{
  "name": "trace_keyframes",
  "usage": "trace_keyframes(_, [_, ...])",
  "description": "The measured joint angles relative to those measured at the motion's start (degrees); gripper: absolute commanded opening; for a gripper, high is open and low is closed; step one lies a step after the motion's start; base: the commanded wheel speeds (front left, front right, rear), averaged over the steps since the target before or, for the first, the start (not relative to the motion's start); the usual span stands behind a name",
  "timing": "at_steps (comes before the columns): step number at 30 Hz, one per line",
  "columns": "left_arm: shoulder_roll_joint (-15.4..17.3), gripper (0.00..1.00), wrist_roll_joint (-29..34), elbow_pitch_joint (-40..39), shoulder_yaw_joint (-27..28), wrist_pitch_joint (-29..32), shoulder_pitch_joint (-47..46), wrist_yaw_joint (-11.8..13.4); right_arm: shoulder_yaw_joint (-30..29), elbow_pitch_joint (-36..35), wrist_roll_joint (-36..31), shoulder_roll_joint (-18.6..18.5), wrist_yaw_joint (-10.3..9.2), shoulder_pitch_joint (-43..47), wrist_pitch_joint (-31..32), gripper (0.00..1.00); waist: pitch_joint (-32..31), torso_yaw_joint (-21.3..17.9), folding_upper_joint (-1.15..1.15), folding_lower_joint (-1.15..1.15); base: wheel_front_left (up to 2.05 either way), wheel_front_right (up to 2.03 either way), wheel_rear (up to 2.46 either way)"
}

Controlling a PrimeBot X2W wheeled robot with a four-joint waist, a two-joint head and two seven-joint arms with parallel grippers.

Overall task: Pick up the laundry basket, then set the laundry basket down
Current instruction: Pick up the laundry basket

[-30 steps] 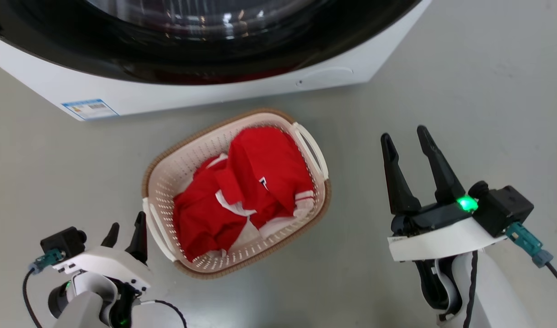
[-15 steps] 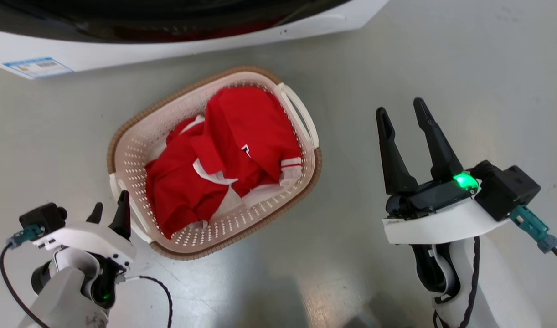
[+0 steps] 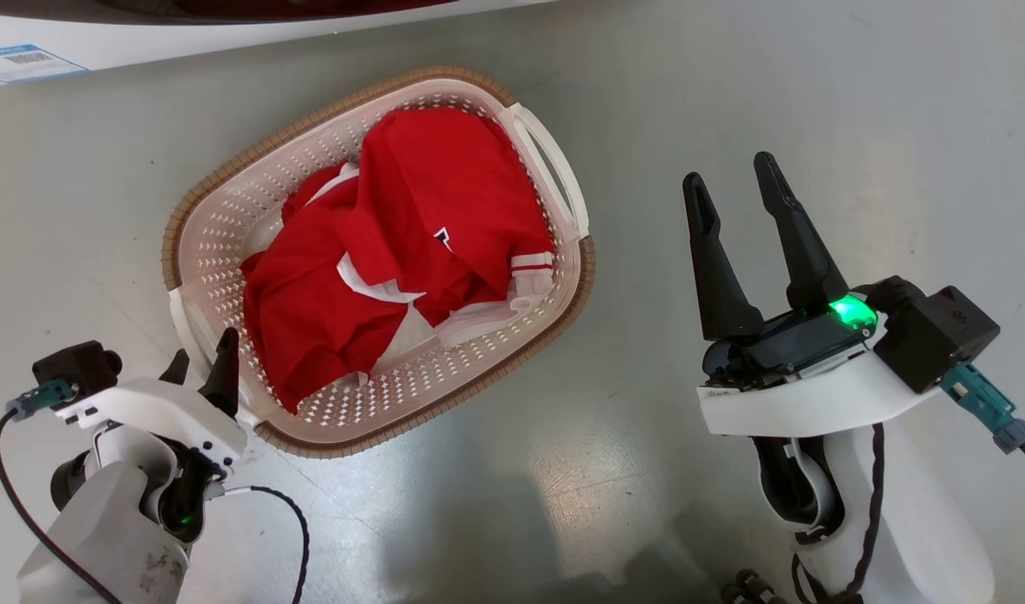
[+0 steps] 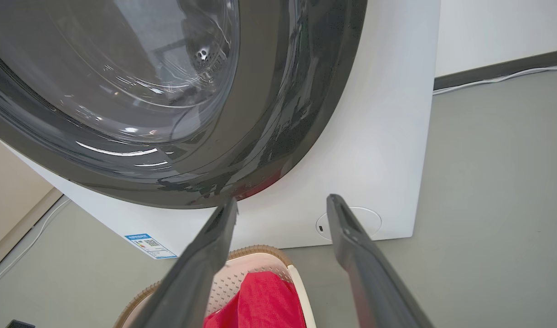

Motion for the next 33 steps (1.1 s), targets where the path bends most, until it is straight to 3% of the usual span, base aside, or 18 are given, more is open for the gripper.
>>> trace_keyframes(8, [0.26, 1.00, -2.77, 1.76, -3.72, 1.43, -1.79, 0.00, 0.23, 0.13, 0.42, -0.01, 0.00, -0.04, 0.00, 1.00, 0.55, -0.17, 0.00, 0.00, 0.00, 0.00, 0.00])
trace_keyframes(10, [0.41, 0.76, -3.37, 1.93, -4.52, 1.56, -1.81, 0.00, 0.27, 0.23, 0.43, -0.01, 0.00, -0.09, 0.00, 1.00, 0.41, -0.24, 0.00, 0.00, 0.00, 0.00, 0.00])
trace_keyframes(13, [0.59, 0.33, -4.46, 2.09, -5.60, 2.32, -1.81, -0.03, 0.40, 0.30, 0.45, -0.01, 0.00, -0.53, 0.00, 1.00, 0.11, -0.37, 0.00, 0.00, 0.00, 0.00, 0.00])
trace_keyframes(14, [0.55, 0.12, -4.79, 2.05, -6.02, 2.31, -1.85, -0.20, 0.42, 0.30, 0.52, -0.01, 0.00, -0.79, 0.00, 1.00, 0.01, -0.41, 0.00, 0.00, 0.00, 0.00, 0.00])
trace_keyframes(15, [0.57, 0.00, -5.33, 2.15, -6.27, 2.31, -1.90, -0.02, 0.44, 0.29, 0.57, -0.01, 0.00, -0.96, 0.00, 1.00, -0.09, -0.45, 0.00, 0.00, 0.00, 0.00, 0.00])
trace_keyframes(33, [3.12, 0.00, -3.03, 4.66, -16.38, 0.81, -3.94, 0.11, 0.91, 0.68, 1.42, -0.03, 0.00, -0.96, 0.00, 1.00, -1.32, -0.78, 0.00, 0.00, 0.00, 0.00, 0.00])
